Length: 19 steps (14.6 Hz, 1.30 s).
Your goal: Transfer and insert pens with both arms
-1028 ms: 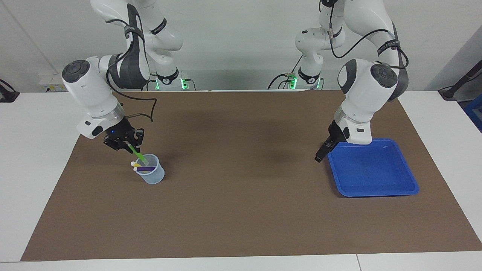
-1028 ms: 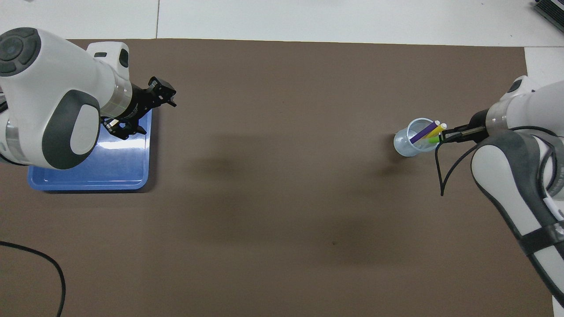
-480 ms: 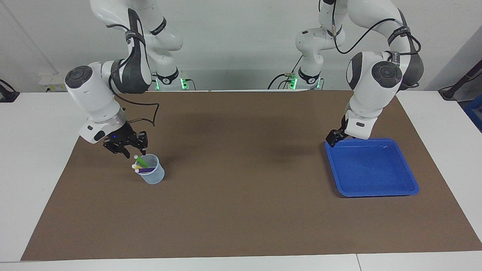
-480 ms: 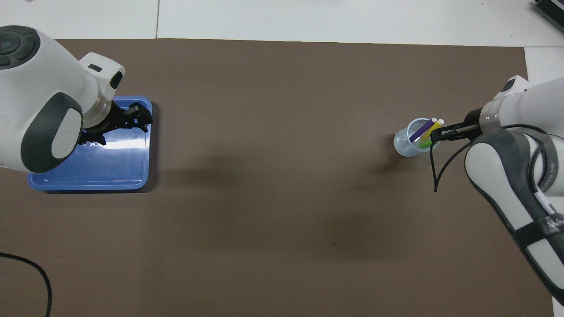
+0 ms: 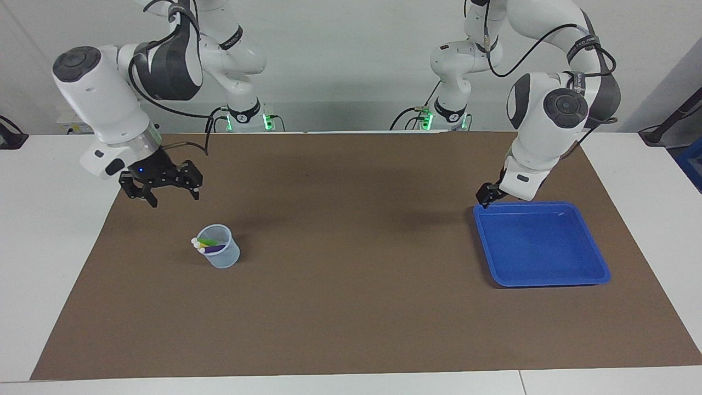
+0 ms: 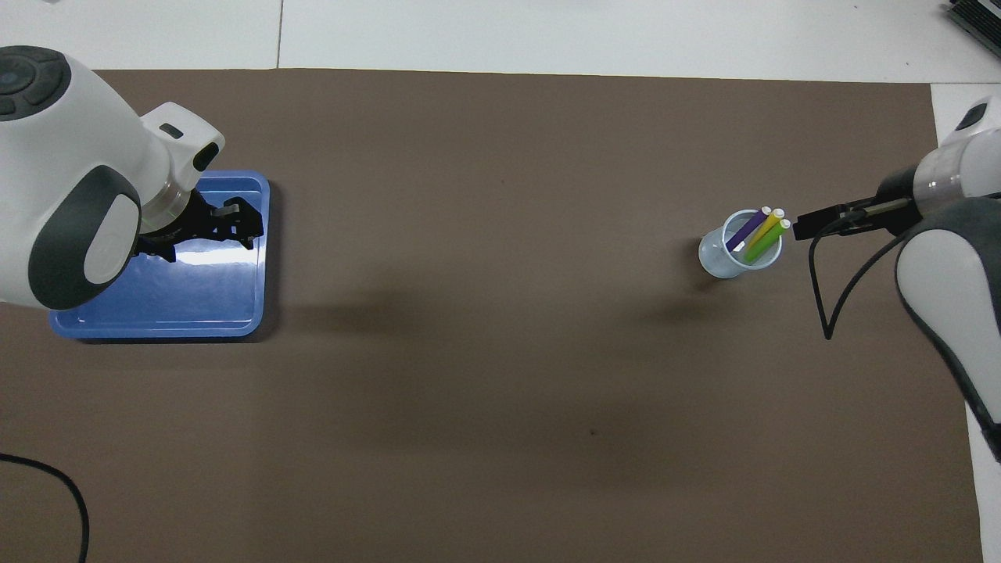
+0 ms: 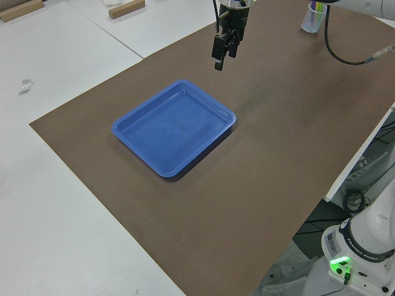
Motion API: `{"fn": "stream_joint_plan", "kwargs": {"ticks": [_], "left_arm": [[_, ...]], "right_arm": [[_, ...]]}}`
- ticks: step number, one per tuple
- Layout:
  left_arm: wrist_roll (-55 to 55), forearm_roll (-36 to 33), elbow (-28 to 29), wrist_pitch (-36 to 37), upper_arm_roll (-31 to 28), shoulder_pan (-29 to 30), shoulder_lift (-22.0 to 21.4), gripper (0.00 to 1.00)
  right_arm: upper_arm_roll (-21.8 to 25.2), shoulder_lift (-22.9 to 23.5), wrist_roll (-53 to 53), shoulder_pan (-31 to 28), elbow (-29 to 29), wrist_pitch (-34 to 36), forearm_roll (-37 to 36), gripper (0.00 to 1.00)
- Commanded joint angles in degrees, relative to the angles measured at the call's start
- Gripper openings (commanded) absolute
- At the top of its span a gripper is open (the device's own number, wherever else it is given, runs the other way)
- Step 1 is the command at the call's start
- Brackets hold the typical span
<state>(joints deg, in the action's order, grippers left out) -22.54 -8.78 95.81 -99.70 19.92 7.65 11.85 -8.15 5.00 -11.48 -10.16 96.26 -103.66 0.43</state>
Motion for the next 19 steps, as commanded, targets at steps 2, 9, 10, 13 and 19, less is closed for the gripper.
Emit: {"fn": "stream_joint_plan", "kwargs": {"ticks": [2, 9, 10, 13, 19], "left_arm": [[0.4, -0.9, 2.5, -0.1, 0.3, 1.1, -2.1, 1.00], [8.1, -0.2, -1.5, 1.7, 0.6, 1.4, -2.4, 1.00], [8.2, 0.5, -2.9, 3.5, 0.5, 0.7, -2.4, 1.00], [8.3, 0.6, -2.6, 4.7, 0.4, -1.6, -3.5, 1.00], [13.2, 0.9, -1.4, 10.0, 0.3, -2.6, -7.8, 1.00]], "right_arm": [[-0.5, -2.9, 1.4, -0.6, -3.6, 6.8, -1.7, 1.00], [-0.6, -4.1, 1.5, -0.3, -2.5, 8.0, -1.8, 1.00], [-0.6, -4.1, 1.4, -0.5, -2.5, 8.1, -1.8, 1.00], [-0.6, -4.1, 1.4, -0.4, -2.6, 8.7, -1.8, 1.00], [-0.6, -4.2, 1.5, -0.2, -2.6, 9.5, -1.8, 1.00]]}}
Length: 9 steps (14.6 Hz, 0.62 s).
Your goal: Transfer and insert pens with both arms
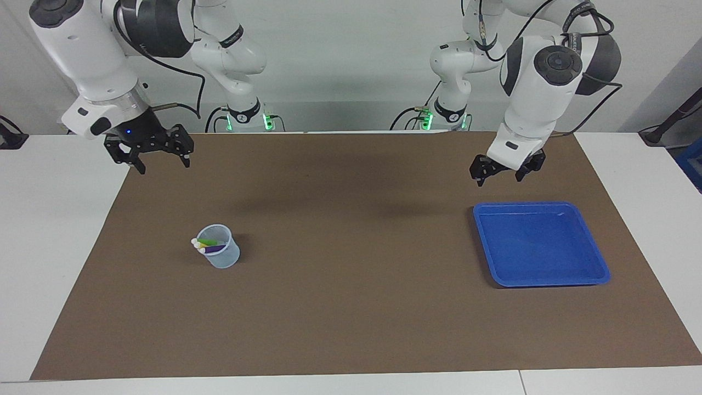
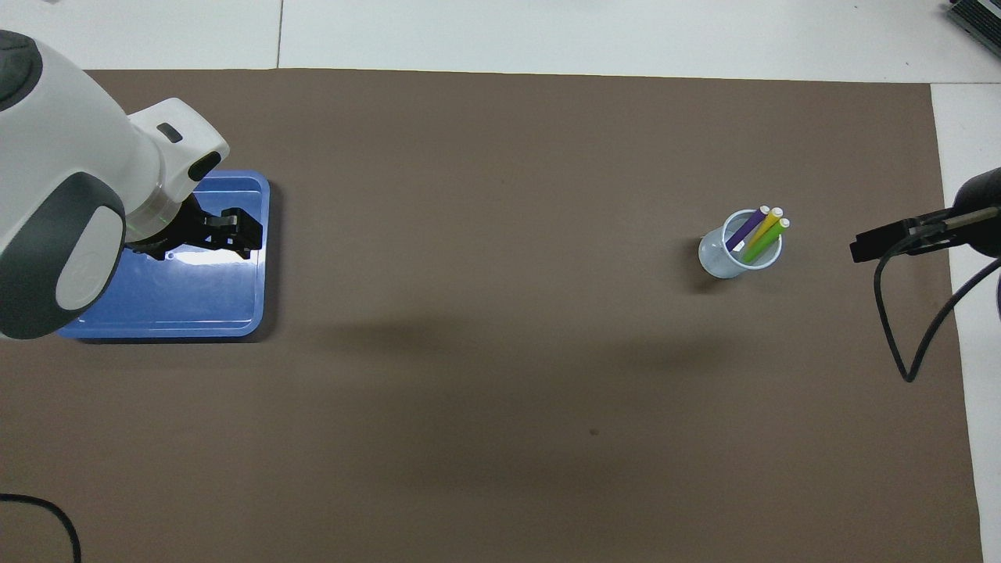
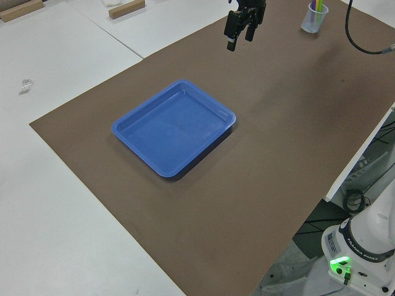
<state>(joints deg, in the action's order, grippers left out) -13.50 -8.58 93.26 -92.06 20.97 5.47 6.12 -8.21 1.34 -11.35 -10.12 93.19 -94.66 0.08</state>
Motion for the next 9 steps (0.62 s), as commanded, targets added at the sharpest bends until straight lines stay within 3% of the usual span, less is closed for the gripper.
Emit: {"fn": "stream_joint_plan", "kwargs": {"ticks": [1, 5, 6, 7, 9], "left_arm": [[5.6, 0.8, 1.7, 2.5, -0.8, -0.3, -2.4, 1.00], [5.9, 1.1, 9.1, 1.5, -1.4, 0.3, -8.3, 1.00], [5.8, 4.9, 11.8, -1.6, -2.7, 0.4, -10.0, 1.00], [5.9, 8.6, 13.2, -5.5, -4.0, 0.8, -10.3, 1.00], [7.0, 9.1, 13.5, -7.6, -4.3, 0.7, -10.2, 1.00]], "right_arm": [[-0.5, -0.5, 1.3, -0.2, 0.5, 0.5, -1.5, 1.00], [-0.5, -0.5, 1.3, -0.2, 0.5, 0.5, -1.5, 1.00], [-0.5, -0.5, 1.3, -0.2, 0.5, 0.5, -1.5, 1.00], [-0.5, -0.5, 1.3, -0.2, 0.6, 0.5, -1.5, 1.00], [-0.6, -0.6, 1.3, -0.2, 0.5, 0.5, -1.5, 1.00]]}}
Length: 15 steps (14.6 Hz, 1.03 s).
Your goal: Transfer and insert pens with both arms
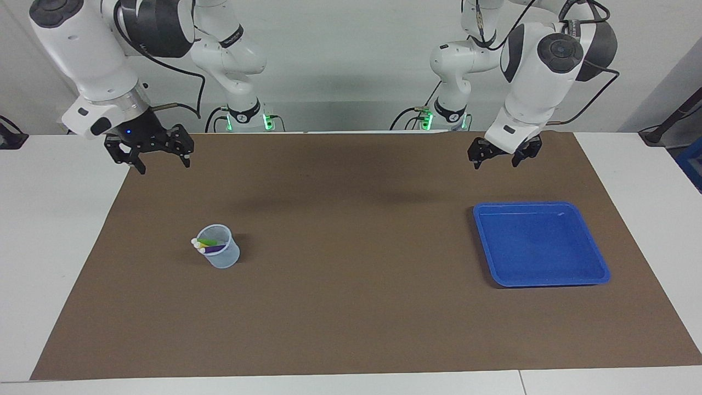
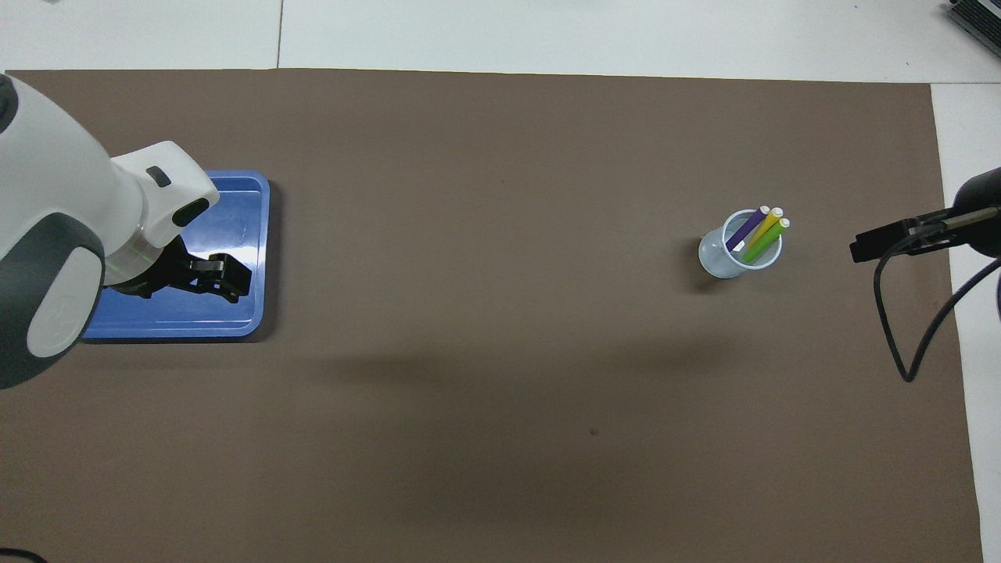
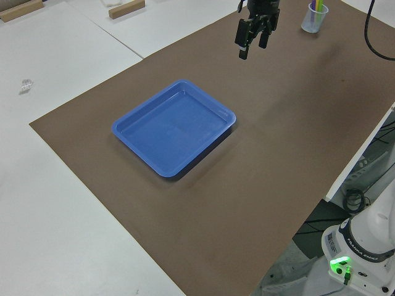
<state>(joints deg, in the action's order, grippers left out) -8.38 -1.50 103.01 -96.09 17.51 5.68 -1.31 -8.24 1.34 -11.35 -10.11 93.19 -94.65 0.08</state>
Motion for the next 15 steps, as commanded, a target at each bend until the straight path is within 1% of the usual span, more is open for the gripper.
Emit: {"fn": "stream_joint_plan", "kwargs": {"ticks": [1, 5, 7, 9, 12, 15], "left_arm": [[2.2, 2.0, 3.4, -4.0, -0.8, 0.5, -2.7, 1.00], [2.2, 2.1, 3.7, -8.1, -1.2, 0.0, -2.3, 1.00], [2.2, 2.3, 3.1, -9.3, -2.0, -0.4, -1.1, 1.00], [2.1, 2.3, 2.5, -9.3, -3.0, -1.3, -0.1, 1.00], [1.6, 2.4, 2.2, -7.6, -7.0, -5.1, -0.4, 1.00], [1.6, 2.4, 2.2, -8.0, -7.1, -4.8, -0.4, 1.00]], "right_arm": [[-0.5, -0.6, 1.3, -0.2, 0.6, 0.5, -1.5, 1.00], [-0.5, -0.6, 1.3, -0.2, 0.6, 0.5, -1.5, 1.00], [-0.5, -0.6, 1.3, -0.2, 0.5, 0.5, -1.5, 1.00], [-0.5, -0.6, 1.3, -0.2, 0.6, 0.5, -1.5, 1.00], [-0.5, -0.6, 1.3, -0.2, 0.6, 0.5, -1.5, 1.00], [-0.5, -0.6, 1.3, -0.2, 0.6, 0.5, -1.5, 1.00]]}}
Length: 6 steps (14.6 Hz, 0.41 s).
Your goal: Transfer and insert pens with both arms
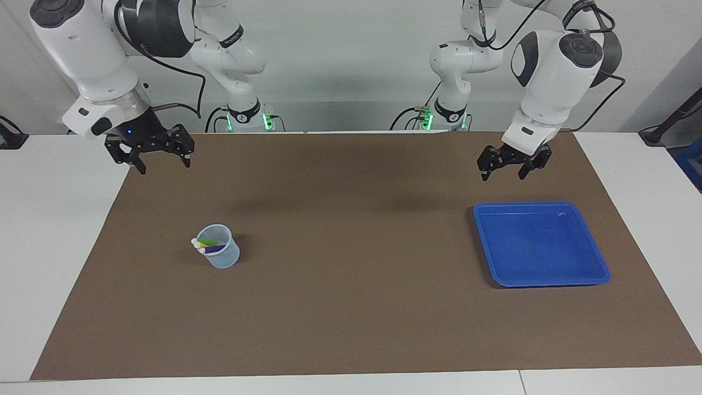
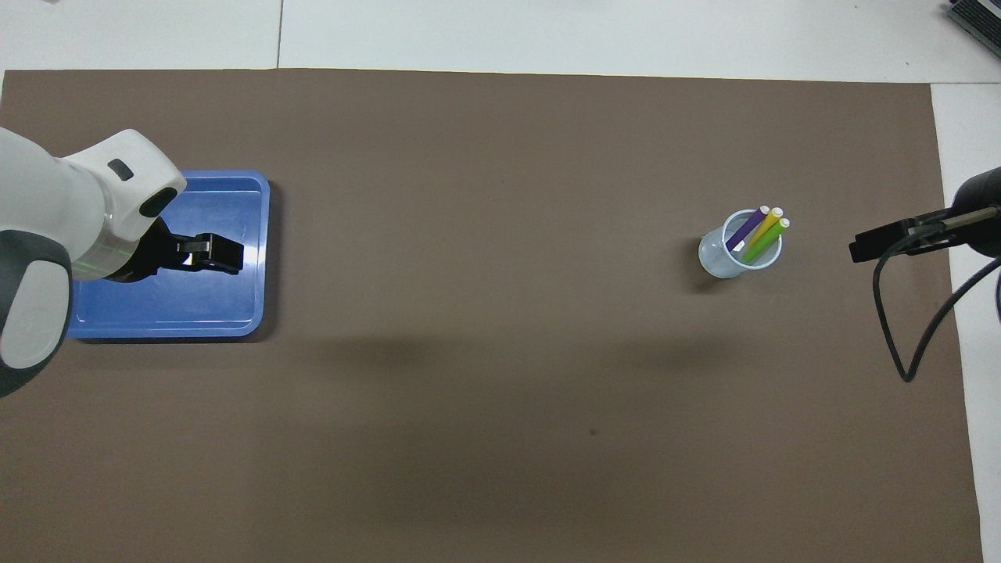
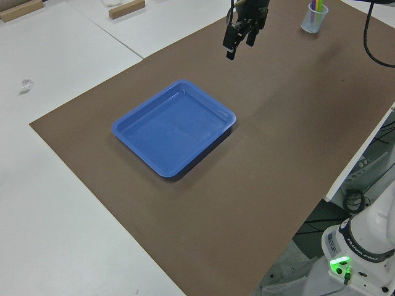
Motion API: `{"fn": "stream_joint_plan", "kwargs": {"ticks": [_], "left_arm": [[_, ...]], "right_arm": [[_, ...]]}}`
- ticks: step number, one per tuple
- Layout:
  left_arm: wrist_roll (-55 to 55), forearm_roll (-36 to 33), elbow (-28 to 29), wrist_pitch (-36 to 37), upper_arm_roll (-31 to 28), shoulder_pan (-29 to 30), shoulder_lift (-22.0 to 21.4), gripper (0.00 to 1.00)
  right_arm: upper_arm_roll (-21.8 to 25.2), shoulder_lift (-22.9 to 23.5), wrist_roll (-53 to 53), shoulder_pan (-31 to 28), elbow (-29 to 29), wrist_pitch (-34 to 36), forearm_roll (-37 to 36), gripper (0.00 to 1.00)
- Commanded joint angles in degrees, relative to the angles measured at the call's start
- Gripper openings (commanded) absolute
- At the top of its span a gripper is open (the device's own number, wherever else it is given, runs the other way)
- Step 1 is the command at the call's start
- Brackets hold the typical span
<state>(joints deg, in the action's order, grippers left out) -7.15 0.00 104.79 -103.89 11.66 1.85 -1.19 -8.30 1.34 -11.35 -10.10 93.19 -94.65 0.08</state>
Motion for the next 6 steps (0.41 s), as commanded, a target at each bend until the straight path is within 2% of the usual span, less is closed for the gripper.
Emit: {"fn": "stream_joint_plan", "kwargs": {"ticks": [1, 6], "left_arm": [[0.8, 0.9, 0.4, 0.1, -1.3, -0.9, -0.6, 1.00], [1.6, 0.8, -0.5, 0.2, -1.3, -0.6, -0.7, 1.00]], "right_arm": [[-0.5, -0.6, 1.3, -0.2, 0.6, 0.5, -1.5, 1.00], [-0.5, -0.7, 1.2, -0.1, 0.7, 0.6, -1.5, 1.00]]}}
